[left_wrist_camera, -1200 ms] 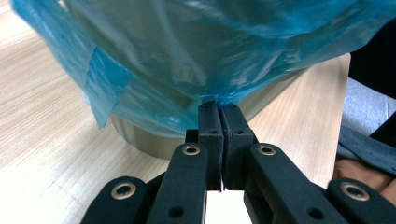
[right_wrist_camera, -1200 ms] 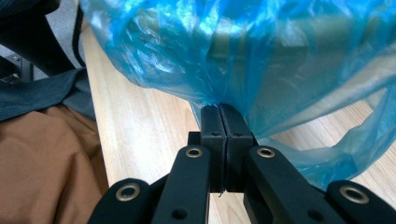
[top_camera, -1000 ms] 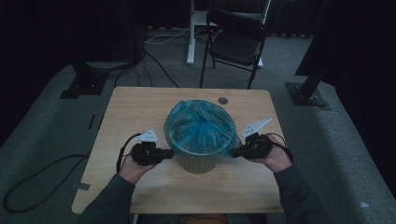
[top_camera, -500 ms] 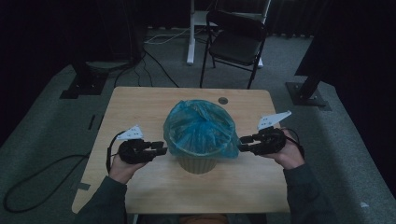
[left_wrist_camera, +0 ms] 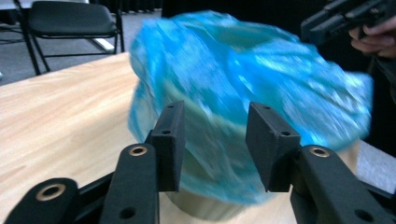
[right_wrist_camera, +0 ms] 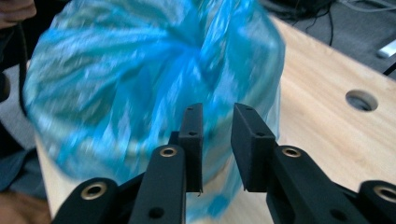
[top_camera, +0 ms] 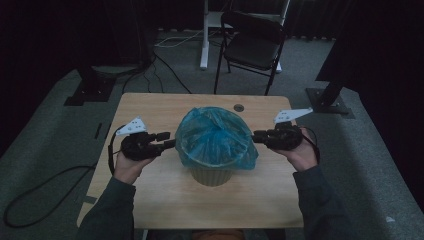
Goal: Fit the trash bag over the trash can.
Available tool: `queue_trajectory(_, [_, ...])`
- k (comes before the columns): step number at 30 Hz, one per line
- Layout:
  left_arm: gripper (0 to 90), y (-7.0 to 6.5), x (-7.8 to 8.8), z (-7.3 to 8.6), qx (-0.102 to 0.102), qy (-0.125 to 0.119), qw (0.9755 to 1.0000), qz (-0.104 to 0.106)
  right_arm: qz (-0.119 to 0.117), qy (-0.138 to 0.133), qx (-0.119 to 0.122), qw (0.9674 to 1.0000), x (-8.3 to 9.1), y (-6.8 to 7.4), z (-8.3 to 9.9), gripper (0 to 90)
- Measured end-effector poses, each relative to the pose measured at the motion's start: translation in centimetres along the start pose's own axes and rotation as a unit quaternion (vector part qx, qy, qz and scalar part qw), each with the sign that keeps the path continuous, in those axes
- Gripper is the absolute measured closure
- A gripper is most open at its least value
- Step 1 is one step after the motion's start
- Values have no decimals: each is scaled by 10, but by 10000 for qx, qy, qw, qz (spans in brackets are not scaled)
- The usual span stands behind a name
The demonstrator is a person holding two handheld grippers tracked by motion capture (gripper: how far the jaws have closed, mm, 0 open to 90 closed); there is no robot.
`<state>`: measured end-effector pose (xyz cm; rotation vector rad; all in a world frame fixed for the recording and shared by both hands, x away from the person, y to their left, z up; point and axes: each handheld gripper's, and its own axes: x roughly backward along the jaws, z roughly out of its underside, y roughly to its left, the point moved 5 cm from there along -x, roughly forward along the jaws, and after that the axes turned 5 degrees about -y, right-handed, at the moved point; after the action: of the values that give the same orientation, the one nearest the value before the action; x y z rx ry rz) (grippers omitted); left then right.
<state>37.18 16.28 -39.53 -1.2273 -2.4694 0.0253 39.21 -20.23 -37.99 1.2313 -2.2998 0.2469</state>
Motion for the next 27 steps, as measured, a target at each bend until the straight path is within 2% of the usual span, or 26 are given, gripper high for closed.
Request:
queue_trajectory(3, [555, 7, -9, -6, 91, 13, 9999, -66, 86, -83, -54, 9999, -7, -3, -8, 714])
queue_trajectory(7, [555, 13, -25, -7, 166, 216, 9994, -202, 129, -44, -136, 9998, -18, -8, -12, 705])
queue_trajectory(8, [567, 15, -28, -6, 185, 245, 9993, -211, 145, -15, -138, 9998, -21, -10, -12, 705])
queue_trajectory(10, [615, 16, -31, -6, 347, 216, 9991, -95, 160, 43, -201, 9997, -25, -13, -12, 742])
queue_trajectory(13, [722, 14, -32, -6, 328, 196, 9992, -80, 184, 73, -229, 9995, -27, -16, -10, 789])
queue_trajectory(14, [758, 12, -32, -7, 273, 188, 9994, -102, 125, -14, -312, 9994, -24, -18, -10, 878])
queue_trajectory(15, [772, 11, -32, -7, 261, 173, 9994, -128, 136, -7, -318, 9994, -24, -19, -10, 895])
queue_trajectory(18, [809, 12, -28, -8, 255, 90, 9994, -237, 142, 35, -312, 9994, -24, -19, -8, 900])
queue_trajectory(20, [841, 15, -24, -7, 332, 38, 9990, -301, 162, 79, -287, 9994, -23, -19, -6, 900])
queue_trajectory(22, [882, 19, -22, -3, 381, 78, 9986, -365, 207, 143, -286, 9993, -23, -20, -4, 900])
queue_trajectory(27, [896, 25, -24, 7, 441, 249, 9978, -435, 299, 228, -390, 9985, -25, -25, 2, 900])
